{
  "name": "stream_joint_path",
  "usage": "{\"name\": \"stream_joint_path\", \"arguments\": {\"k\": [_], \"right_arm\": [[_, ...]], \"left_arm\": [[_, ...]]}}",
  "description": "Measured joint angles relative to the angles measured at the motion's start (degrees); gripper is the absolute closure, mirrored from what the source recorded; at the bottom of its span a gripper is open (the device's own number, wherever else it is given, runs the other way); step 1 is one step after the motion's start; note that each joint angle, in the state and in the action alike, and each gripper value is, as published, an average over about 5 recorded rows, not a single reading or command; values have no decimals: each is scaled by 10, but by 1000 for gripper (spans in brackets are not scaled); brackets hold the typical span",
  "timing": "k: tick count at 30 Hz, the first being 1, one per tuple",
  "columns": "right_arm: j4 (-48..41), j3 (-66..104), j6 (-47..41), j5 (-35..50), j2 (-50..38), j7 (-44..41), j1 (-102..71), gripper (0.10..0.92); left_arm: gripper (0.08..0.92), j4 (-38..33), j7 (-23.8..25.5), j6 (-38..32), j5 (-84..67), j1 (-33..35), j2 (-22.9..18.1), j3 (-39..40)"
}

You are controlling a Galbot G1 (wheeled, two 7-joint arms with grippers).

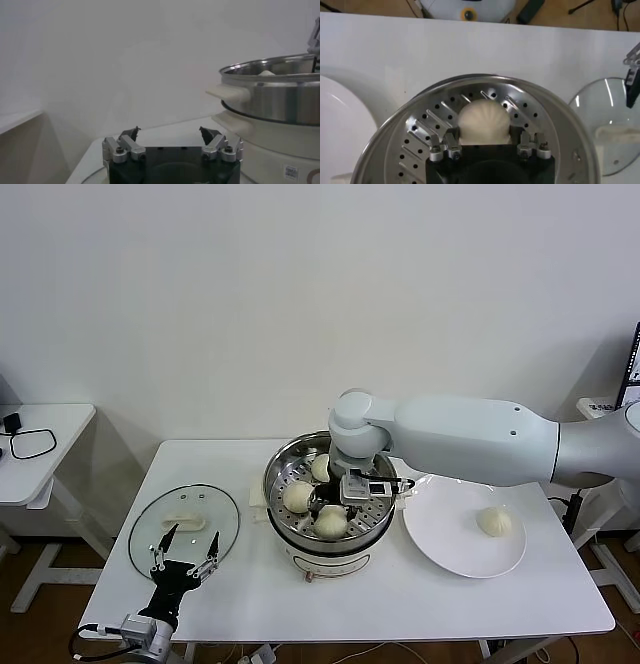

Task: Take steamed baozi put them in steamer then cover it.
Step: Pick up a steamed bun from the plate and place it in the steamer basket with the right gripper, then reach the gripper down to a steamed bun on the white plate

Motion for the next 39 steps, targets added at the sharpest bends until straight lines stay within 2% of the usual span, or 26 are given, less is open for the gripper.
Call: {"name": "stream_joint_path", "arguments": {"k": [5,18,28,39], "right_arm": [[1,8,-5,4,-5,3,-3,208],[17,10,-35,80,-90,-28,77,203],[-1,27,-158,138,-222,-82,91,203],[-65,129,-257,83,-316,-108,-44,203]], "left_arm": [[177,0,0,0,0,1,-1,-1],[177,-12,-1,-1,0,8,-3,6],[177,-25,-2,0,1,14,-1,11],[177,-29,-2,-2,3,14,-2,21]]}}
